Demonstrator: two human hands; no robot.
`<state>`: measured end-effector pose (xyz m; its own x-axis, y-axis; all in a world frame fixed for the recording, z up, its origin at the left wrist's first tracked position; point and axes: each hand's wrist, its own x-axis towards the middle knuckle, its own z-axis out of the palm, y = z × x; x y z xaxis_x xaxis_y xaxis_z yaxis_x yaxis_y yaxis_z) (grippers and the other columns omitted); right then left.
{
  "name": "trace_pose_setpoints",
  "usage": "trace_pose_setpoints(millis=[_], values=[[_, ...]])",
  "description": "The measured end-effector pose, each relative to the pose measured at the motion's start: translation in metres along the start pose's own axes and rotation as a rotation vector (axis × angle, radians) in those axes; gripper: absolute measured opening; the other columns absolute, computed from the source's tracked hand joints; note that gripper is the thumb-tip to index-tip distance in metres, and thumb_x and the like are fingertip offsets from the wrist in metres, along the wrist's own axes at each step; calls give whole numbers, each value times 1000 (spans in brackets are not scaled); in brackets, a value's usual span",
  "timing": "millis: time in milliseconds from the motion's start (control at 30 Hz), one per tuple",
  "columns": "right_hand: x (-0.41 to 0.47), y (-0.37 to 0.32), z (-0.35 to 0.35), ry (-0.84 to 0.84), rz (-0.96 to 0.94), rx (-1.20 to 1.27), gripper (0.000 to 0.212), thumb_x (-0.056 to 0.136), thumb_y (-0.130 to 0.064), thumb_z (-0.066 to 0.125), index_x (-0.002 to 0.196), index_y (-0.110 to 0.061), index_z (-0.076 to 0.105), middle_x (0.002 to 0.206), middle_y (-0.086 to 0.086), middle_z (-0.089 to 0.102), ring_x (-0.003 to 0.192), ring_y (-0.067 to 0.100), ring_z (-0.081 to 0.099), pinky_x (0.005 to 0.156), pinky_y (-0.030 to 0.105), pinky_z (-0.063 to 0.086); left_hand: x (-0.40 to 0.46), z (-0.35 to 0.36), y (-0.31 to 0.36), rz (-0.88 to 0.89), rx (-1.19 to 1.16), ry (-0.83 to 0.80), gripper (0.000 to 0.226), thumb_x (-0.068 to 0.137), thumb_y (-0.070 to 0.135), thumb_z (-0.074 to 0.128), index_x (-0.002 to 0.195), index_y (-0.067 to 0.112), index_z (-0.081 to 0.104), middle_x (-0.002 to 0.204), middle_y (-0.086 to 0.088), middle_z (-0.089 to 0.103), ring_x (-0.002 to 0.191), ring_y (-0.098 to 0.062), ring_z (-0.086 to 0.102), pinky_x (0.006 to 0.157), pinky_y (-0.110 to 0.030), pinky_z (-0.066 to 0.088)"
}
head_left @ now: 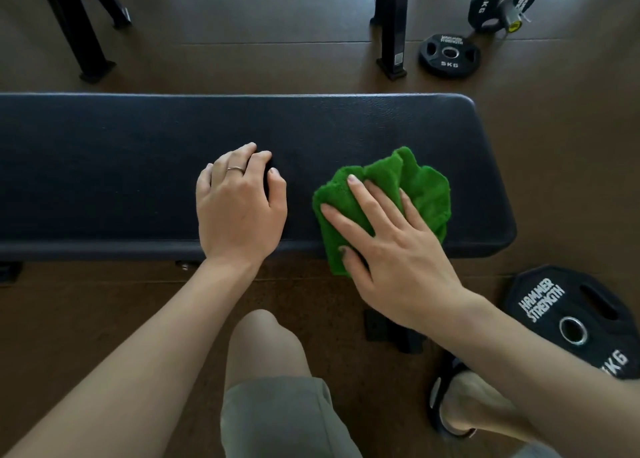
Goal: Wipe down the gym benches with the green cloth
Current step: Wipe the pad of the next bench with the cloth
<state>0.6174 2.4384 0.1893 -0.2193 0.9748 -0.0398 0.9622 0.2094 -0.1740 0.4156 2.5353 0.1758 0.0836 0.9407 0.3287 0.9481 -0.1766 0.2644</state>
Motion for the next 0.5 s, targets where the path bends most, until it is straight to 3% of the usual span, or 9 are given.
trace_pose_setpoints(millis=[133,333,500], values=[[41,5,-6,-14,37,42,53,106,-50,23,159,-48,24,174,-1,8,160,18,5,128,55,4,0,2,-1,0,16,-4,50,105,39,32,136,16,65,145,-5,61,137,-26,52,120,-50,34],[163,-1,-13,-82,228,105,55,107,-47,21,162,-46,18,174,0,-6,160,19,-5,124,62,-7,0,1,-1,-13,0,20,46,105,37,38,133,17,66,143,-5,62,135,-26,54,118,-51,36],[168,-27,-8,-69,33,91,53,108,-45,22,161,-47,22,174,-4,-1,160,17,-1,125,60,-5,0,2,-1,-22,1,28,45,105,35,38,134,15,66,141,-6,64,134,-26,55,117,-51,38]])
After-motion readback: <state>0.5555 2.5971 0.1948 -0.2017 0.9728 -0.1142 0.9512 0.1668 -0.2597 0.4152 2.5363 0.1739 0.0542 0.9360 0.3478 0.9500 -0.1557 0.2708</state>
